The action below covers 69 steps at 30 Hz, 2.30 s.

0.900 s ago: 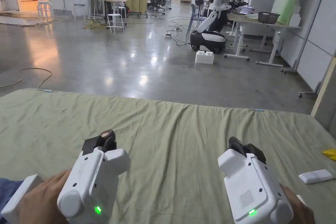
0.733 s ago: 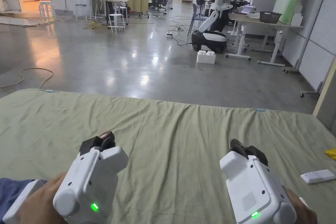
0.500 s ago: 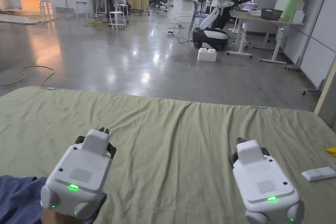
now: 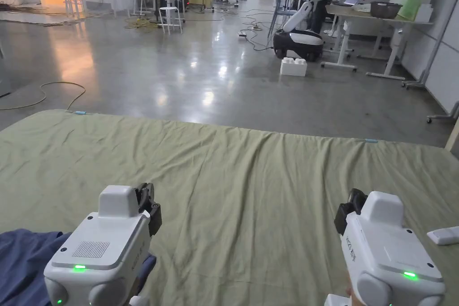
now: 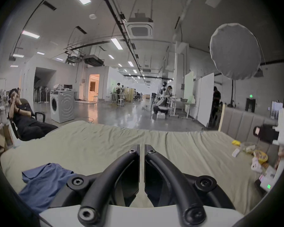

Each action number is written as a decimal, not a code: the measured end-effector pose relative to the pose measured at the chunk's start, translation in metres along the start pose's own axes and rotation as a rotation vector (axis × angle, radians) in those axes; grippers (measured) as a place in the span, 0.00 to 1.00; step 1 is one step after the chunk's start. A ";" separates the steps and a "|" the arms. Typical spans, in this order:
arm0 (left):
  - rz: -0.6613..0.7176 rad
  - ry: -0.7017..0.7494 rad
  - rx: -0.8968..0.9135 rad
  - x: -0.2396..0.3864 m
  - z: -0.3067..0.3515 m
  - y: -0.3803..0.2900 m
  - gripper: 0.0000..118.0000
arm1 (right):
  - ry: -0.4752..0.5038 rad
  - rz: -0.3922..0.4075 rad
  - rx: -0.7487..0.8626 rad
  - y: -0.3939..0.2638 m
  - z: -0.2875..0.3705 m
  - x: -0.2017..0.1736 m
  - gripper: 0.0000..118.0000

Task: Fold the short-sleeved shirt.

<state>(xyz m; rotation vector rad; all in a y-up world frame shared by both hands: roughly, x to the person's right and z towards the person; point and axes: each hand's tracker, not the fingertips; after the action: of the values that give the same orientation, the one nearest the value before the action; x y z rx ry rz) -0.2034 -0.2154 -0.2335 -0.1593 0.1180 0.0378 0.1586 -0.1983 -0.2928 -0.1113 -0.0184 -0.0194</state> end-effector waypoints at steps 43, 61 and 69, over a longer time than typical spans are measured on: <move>-0.061 0.237 -0.722 -0.211 -0.020 -0.173 0.05 | 0.100 0.134 -0.265 -0.071 -0.024 -0.036 0.01; -0.056 0.098 -0.111 -0.142 -0.013 0.085 0.04 | 0.096 0.099 -0.176 -0.048 -0.006 -0.022 0.01; -0.090 -0.167 -0.020 -0.028 -0.025 0.139 0.04 | 0.047 0.075 -0.146 -0.038 0.009 0.015 0.01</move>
<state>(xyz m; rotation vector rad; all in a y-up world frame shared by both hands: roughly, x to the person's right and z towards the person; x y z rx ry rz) -0.2404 -0.0835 -0.2767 -0.1802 -0.0559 -0.0375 0.1722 -0.2352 -0.2794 -0.2572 0.0345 0.0517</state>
